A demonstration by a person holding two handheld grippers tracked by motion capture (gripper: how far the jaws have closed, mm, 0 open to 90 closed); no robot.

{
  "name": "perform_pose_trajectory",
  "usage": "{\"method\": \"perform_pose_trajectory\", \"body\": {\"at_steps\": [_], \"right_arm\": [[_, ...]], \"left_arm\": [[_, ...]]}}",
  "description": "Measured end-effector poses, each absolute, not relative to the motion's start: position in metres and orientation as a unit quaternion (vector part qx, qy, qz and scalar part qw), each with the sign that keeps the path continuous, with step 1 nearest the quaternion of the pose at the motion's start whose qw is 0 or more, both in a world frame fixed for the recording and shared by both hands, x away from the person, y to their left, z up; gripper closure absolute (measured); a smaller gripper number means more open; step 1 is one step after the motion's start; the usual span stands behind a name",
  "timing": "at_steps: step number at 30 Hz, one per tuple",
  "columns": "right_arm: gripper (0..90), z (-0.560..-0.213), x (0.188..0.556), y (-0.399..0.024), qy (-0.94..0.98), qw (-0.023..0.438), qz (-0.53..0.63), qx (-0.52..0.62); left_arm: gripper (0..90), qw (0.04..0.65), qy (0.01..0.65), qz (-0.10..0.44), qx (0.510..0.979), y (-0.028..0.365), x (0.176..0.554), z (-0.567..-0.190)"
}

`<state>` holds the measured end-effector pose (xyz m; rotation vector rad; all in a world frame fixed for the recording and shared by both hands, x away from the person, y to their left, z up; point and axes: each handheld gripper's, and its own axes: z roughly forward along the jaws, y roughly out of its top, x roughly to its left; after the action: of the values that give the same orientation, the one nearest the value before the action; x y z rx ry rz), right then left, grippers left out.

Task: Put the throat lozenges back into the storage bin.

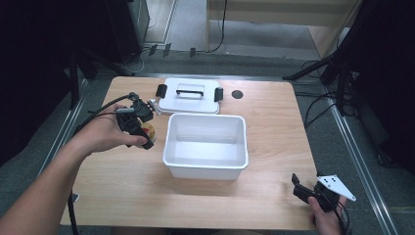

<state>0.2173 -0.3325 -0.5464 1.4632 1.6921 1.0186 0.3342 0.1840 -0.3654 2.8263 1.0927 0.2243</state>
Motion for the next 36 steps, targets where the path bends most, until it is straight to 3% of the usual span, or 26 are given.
{"method": "perform_pose_trajectory", "body": {"at_steps": [13,36], "right_arm": [[12.1,-0.546,0.217,-0.333,0.650,0.334,0.390,0.560],[12.3,-0.546,0.218,-0.333,0.650,0.331,0.392,0.561]], "left_arm": [[20.8,0.057,0.319,0.075,0.943,0.157,0.340,-0.351],[20.8,0.072,0.250,0.069,0.963,0.112,0.342,-0.362]]}}
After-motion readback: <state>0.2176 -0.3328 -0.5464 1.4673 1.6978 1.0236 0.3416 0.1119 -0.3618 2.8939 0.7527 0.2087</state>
